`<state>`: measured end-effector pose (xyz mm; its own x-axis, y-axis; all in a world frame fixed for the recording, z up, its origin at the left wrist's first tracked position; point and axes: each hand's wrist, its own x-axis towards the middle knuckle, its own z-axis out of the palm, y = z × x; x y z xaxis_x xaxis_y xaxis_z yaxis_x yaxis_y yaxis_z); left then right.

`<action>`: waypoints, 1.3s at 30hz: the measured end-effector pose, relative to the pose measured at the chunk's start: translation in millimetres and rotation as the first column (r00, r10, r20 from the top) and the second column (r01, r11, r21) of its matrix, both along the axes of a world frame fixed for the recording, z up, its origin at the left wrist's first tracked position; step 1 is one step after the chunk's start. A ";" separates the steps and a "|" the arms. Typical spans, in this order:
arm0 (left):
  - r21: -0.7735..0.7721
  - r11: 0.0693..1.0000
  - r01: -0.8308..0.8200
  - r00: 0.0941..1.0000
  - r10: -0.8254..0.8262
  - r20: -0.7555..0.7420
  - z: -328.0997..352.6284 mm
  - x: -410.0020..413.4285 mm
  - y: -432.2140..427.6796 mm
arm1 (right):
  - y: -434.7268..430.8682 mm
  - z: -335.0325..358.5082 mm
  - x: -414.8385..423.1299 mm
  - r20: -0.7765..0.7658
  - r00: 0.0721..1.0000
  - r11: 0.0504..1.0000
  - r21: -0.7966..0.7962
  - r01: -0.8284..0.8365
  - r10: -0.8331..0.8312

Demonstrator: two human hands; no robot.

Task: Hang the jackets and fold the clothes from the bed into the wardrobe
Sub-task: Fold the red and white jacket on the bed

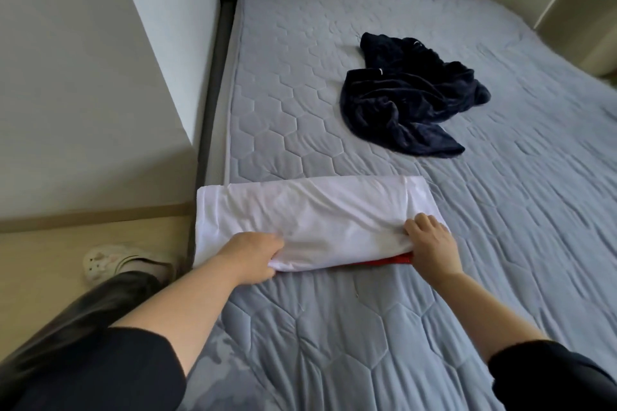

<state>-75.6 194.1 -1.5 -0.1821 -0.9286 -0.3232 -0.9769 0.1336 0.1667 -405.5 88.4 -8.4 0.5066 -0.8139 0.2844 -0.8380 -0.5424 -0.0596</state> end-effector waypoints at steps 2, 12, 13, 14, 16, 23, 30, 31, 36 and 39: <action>-0.079 0.990 -0.119 0.989 0.111 -0.099 3.8 -2.9 -2.5 | 4.2 1.4 2.8 0.066 0.997 0.991 0.125 -0.043 0.035; -0.246 0.843 -0.479 0.878 0.465 -0.113 -42.7 -60.7 -59.3 | -23.7 25.6 111.2 0.338 0.940 0.968 0.244 -0.052 -0.034; -0.254 0.847 -0.467 0.884 0.456 -0.103 -50.6 -57.2 -58.1 | -30.9 20.8 121.2 0.286 0.957 0.958 0.283 -0.041 -0.044; -0.281 0.850 -0.446 0.894 0.438 -0.092 -55.5 -52.4 -55.6 | -36.9 14.1 127.8 0.217 0.975 0.951 0.308 -0.019 -0.051; -0.352 0.848 -0.397 0.915 0.393 -0.086 -59.4 -41.7 -53.0 | -43.9 -4.2 132.9 0.067 0.996 0.939 0.343 0.037 -0.064; -0.352 0.790 -0.502 0.861 0.493 -0.123 -67.9 -24.2 -68.7 | -32.8 -55.4 127.2 -0.024 0.987 0.932 0.326 0.161 -0.162; -0.293 0.749 -0.594 0.801 0.586 -0.124 -77.5 5.3 -66.2 | -65.2 -60.6 77.0 -0.063 0.885 0.798 0.407 0.444 -0.461; -0.291 0.749 -0.595 0.800 0.587 -0.126 -77.4 6.8 -66.1 | -71.1 -58.9 64.9 -0.084 0.853 0.740 0.459 0.492 -0.515; -0.270 0.750 -0.603 0.794 0.595 -0.122 -77.3 7.2 -65.5 | -91.8 -41.3 35.8 0.015 0.784 0.651 0.566 0.505 -0.621; -0.258 0.752 -0.606 0.793 0.597 -0.123 -79.1 8.1 -67.0 | -108.3 -27.9 29.5 0.176 0.586 0.561 0.592 0.579 -0.791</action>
